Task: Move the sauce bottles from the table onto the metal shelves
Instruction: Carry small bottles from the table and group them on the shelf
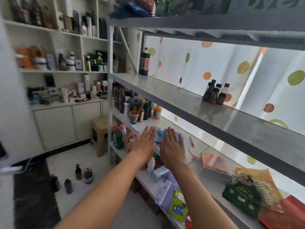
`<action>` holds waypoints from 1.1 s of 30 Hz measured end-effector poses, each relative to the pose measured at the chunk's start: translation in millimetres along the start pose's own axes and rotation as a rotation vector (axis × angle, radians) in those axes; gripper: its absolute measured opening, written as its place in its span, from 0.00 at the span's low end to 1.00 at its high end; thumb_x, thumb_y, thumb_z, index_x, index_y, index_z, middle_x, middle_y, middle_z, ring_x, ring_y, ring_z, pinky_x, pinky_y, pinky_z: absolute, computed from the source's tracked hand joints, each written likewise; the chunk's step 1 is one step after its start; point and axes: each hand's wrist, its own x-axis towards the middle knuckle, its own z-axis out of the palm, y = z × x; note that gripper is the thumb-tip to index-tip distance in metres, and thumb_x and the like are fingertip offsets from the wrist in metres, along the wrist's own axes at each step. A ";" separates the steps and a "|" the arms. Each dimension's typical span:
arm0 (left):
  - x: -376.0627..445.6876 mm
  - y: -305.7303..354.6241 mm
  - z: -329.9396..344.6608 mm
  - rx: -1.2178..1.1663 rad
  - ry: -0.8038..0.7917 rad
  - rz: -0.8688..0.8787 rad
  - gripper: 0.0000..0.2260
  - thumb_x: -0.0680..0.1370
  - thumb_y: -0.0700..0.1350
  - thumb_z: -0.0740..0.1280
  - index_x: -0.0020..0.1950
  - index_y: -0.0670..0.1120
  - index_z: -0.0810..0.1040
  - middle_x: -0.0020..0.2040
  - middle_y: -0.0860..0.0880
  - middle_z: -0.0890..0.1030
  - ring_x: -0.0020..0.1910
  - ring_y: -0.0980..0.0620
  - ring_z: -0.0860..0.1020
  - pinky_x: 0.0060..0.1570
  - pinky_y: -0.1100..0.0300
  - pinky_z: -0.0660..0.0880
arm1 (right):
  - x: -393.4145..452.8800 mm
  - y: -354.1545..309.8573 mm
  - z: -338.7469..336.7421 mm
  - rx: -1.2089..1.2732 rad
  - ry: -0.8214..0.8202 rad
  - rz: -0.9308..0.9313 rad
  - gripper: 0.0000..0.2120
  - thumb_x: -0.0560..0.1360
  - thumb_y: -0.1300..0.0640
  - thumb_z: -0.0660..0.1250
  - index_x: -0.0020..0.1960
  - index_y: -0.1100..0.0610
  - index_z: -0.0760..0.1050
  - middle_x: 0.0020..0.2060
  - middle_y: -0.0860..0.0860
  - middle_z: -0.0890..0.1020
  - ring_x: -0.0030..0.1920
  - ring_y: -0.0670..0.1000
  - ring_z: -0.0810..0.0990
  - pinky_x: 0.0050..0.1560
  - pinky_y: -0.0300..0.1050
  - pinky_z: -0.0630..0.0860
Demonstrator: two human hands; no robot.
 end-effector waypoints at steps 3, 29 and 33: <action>-48.1 -69.2 3.5 -0.041 0.012 -0.100 0.28 0.84 0.47 0.48 0.78 0.43 0.36 0.79 0.47 0.37 0.78 0.47 0.36 0.76 0.45 0.42 | -9.3 -79.4 6.5 0.000 -0.054 -0.118 0.28 0.85 0.50 0.47 0.80 0.57 0.41 0.80 0.54 0.43 0.79 0.54 0.40 0.78 0.56 0.39; -643.9 -495.9 115.7 -0.171 -0.077 -1.209 0.28 0.84 0.48 0.50 0.79 0.44 0.42 0.80 0.47 0.42 0.78 0.48 0.40 0.76 0.47 0.45 | -283.4 -727.6 128.3 0.123 -0.427 -1.148 0.27 0.85 0.50 0.43 0.81 0.60 0.45 0.80 0.54 0.48 0.80 0.51 0.43 0.79 0.50 0.41; -650.7 -495.6 140.3 -0.299 -0.074 -1.295 0.27 0.84 0.47 0.50 0.80 0.44 0.44 0.80 0.47 0.43 0.79 0.48 0.41 0.76 0.48 0.47 | -281.3 -736.9 164.6 0.105 -0.552 -1.121 0.27 0.85 0.48 0.44 0.81 0.59 0.49 0.80 0.54 0.52 0.80 0.51 0.48 0.79 0.49 0.47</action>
